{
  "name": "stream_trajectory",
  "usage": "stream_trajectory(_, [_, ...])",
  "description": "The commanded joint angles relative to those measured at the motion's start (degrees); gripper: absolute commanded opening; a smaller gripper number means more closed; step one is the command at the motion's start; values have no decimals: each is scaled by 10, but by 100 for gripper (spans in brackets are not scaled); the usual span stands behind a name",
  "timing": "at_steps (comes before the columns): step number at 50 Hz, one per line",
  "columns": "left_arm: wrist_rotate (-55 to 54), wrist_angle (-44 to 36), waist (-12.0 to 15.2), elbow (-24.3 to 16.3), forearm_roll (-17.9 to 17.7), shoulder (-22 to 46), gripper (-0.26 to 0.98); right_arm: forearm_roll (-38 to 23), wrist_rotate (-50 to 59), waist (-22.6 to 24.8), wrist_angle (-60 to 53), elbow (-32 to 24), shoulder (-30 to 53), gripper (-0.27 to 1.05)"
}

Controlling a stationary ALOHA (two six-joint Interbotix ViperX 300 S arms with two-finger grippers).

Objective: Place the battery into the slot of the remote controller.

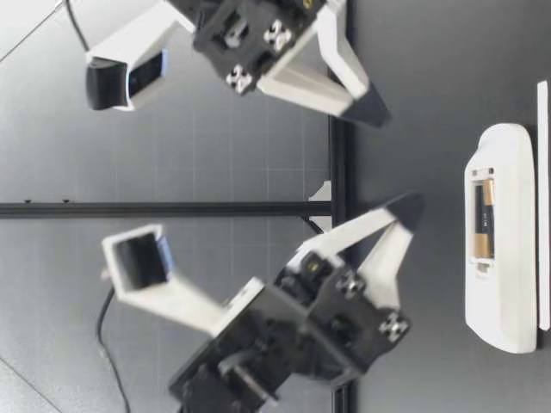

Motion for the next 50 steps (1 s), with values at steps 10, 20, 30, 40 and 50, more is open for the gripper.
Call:
stream_trajectory(10, [2,22,-7,-29,-1,22,-15,-14,-1,-7,13,4,-31,-11])
stream_trajectory(20, [0,22,-7,-29,-1,39,-15,-14,-1,-7,13,4,-29,-11])
stream_trajectory(30, [-4,22,-7,-28,-1,55,-15,-16,-1,-7,15,4,-31,-11])
stream_trajectory(40, [-5,30,-10,-24,-8,55,-15,-17,-2,-7,14,4,-31,-11])
stream_trajectory(50, [-5,33,-11,-20,-9,11,-15,-47,-5,-7,5,-4,-37,-11])
